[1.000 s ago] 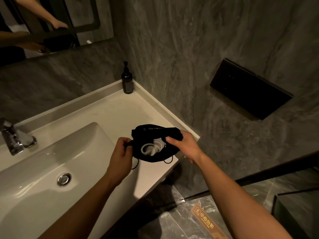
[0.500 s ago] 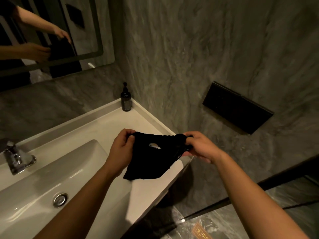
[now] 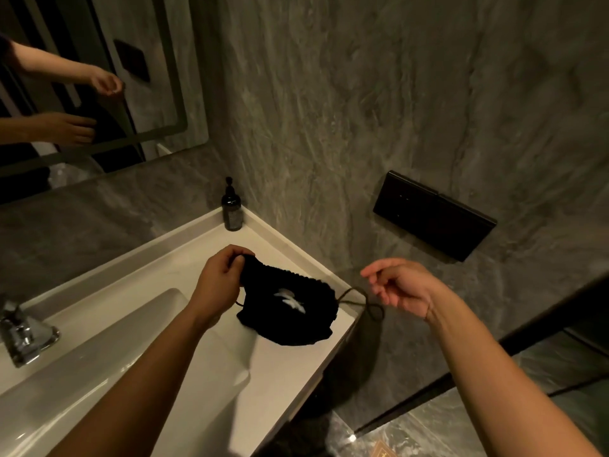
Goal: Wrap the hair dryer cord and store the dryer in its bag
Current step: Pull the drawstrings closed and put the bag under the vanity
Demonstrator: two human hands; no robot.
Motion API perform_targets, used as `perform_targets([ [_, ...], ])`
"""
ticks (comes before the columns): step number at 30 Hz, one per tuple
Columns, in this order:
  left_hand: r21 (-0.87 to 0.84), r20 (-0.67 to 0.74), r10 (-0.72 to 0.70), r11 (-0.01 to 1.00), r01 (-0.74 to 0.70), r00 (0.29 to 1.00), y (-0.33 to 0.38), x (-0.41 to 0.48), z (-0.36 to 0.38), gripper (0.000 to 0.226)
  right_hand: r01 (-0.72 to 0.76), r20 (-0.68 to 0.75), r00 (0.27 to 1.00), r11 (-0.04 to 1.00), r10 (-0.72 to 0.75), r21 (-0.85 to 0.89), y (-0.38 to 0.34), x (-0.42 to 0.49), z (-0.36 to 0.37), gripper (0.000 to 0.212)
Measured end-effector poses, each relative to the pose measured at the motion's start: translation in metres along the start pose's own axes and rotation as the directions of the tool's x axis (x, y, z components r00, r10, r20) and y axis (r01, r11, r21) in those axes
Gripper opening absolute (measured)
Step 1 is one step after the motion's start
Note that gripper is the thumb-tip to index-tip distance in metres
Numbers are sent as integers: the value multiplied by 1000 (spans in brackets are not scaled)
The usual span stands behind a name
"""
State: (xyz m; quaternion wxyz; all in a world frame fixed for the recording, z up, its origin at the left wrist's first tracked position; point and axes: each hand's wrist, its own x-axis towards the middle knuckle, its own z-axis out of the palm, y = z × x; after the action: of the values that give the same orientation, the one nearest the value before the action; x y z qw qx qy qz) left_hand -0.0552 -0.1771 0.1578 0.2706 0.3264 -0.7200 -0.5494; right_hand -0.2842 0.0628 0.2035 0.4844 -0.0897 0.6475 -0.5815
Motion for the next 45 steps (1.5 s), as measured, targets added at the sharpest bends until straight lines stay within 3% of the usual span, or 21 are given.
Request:
perform_targets([
  [3,15,24,-5,1000,5,1000,-5,2,4,28,-38,-57,998,996,33,-87,17,-5,13,20],
  [5,62,22,4,998,-6,1000,-6,1,10,27,-98,-60,994,978,88,-186,36,-11,30,44],
  [8,181,26,62,981,-65,998,-2,-2,23,24,-117,-67,993,872,97,-475,72,-25,68,85],
  [10,259,30,123,958,-126,992,5,-2,33,23,-114,-32,993,873,113,-473,103,-27,92,93],
  [12,312,24,161,936,-161,987,14,1,43,24,-151,-39,988,926,147,-345,125,-26,107,102],
  [15,361,-8,172,919,-157,985,26,5,55,26,-192,-12,981,981,192,-41,136,-24,114,81],
  [18,365,-22,173,918,-153,985,30,6,61,27,-201,9,980,978,201,50,121,-26,108,51],
  [22,364,-22,164,920,-144,986,29,12,63,27,-252,19,966,957,257,-143,88,-24,91,10],
  [27,374,13,187,910,-179,982,26,19,60,27,-244,118,934,842,338,-482,54,-24,66,17],
  [31,380,59,205,900,-212,977,21,26,49,27,-171,31,966,725,256,-667,36,-23,48,33],
  [33,378,77,212,898,-225,974,17,30,39,26,-188,-30,973,715,227,-674,26,-26,42,28],
  [36,391,149,229,880,-270,962,16,33,24,24,-185,-142,982,767,124,-614,18,-31,36,34],
  [39,452,239,255,825,-339,937,17,36,11,24,-165,-231,970,896,73,-411,26,-26,31,35],
  [45,648,349,217,647,-402,912,16,45,-8,21,128,-217,953,930,-212,-345,49,-9,31,44],
])
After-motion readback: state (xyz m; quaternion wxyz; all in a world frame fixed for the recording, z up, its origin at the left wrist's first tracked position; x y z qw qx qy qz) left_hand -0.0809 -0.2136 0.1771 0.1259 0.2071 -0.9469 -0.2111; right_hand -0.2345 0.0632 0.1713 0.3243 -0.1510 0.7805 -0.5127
